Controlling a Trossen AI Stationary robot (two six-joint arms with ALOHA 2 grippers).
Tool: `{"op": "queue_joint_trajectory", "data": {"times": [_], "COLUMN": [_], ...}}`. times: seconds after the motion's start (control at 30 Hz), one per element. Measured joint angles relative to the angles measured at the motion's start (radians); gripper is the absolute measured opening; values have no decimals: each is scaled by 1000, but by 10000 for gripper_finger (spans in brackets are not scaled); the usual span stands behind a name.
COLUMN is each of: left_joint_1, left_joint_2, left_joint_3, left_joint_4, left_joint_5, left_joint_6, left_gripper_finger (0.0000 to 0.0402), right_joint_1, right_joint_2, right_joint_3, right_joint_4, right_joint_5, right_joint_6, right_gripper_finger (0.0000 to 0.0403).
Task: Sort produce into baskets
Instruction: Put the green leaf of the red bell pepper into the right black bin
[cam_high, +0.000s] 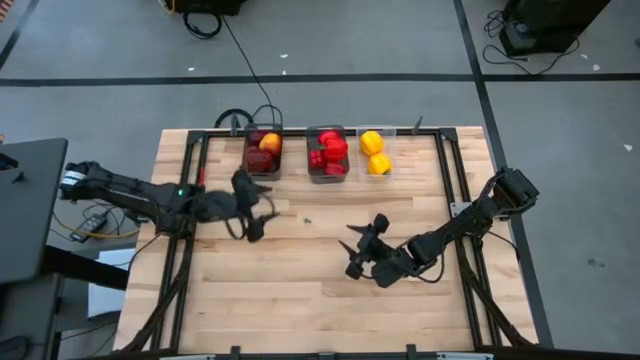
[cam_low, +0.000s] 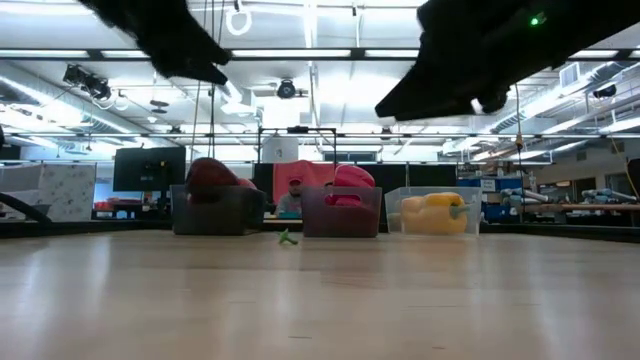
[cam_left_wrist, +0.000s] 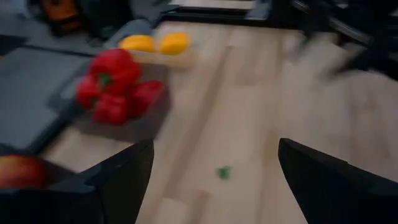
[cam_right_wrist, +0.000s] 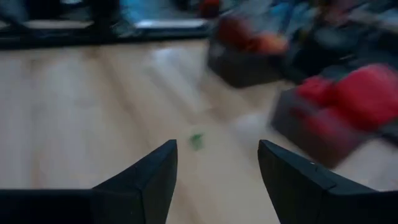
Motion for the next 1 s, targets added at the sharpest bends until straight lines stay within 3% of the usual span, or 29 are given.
{"op": "queue_joint_trajectory", "data": {"times": [0.1, 0.3, 0.53, 0.7, 1.0], "left_joint_1": [-62, -111, -99, -81, -82], "left_joint_2": [-9, -2, -2, 1, 5], "left_joint_3": [-97, -269, -406, -449, -466], "left_joint_4": [164, 441, 671, 722, 721], "left_joint_5": [-26, -32, -34, -36, -34], "left_joint_6": [0, 38, 129, 142, 135], "left_gripper_finger": [349, 349, 349, 349, 349], "right_joint_1": [-11, -91, -184, -280, -441], "right_joint_2": [-2, -1, 0, 24, 239], "right_joint_3": [0, 0, 0, 1, 28], "right_joint_4": [-8, -14, 26, 96, 295], "right_joint_5": [87, -100, -176, -395, -717], "right_joint_6": [-31, -68, 40, 43, -64], "right_gripper_finger": [227, 216, 215, 215, 182]}}
